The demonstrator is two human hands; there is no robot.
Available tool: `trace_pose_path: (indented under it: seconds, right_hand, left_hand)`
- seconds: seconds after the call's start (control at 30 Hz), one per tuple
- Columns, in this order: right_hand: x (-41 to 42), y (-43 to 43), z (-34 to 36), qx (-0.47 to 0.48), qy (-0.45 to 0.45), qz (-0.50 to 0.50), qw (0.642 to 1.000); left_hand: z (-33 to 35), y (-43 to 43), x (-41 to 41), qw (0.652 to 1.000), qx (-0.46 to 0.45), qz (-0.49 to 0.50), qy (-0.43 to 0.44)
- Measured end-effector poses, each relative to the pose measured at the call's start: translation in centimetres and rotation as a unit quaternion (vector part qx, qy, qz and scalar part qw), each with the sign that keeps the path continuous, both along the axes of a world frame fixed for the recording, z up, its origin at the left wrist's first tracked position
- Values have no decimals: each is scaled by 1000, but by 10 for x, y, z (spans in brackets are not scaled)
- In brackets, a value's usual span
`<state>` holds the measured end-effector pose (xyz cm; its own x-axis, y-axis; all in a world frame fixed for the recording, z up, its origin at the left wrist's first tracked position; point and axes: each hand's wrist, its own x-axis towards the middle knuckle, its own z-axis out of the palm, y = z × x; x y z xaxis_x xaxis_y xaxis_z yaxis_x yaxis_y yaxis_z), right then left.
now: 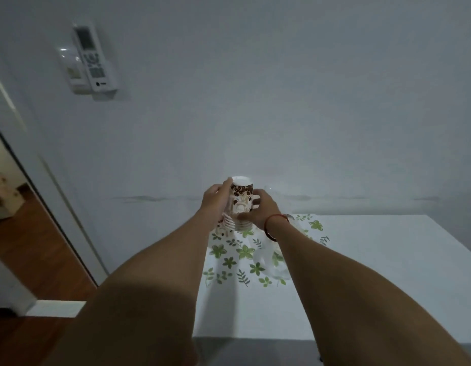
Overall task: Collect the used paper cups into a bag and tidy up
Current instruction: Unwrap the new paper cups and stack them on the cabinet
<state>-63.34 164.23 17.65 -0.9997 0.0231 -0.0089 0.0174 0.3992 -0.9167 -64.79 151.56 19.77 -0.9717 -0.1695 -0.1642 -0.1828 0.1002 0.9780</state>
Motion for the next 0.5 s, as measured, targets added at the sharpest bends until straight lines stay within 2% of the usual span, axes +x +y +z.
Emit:
trace_pose_path:
  seconds: [0.17,0.33,0.5]
  right_hand:
    - [-56,-32,-9,3,13,-7,1000]
    - [-97,-56,-38,15,1,-30,999]
    - [-113,-70,-71,46,-69,-39,996]
  left_hand:
    - [-6,-28,-53,1000,6,19,12]
    - [-42,-45,-100,999,4,27,-18]
    - [-82,-52,-125,997,-9,10,-79]
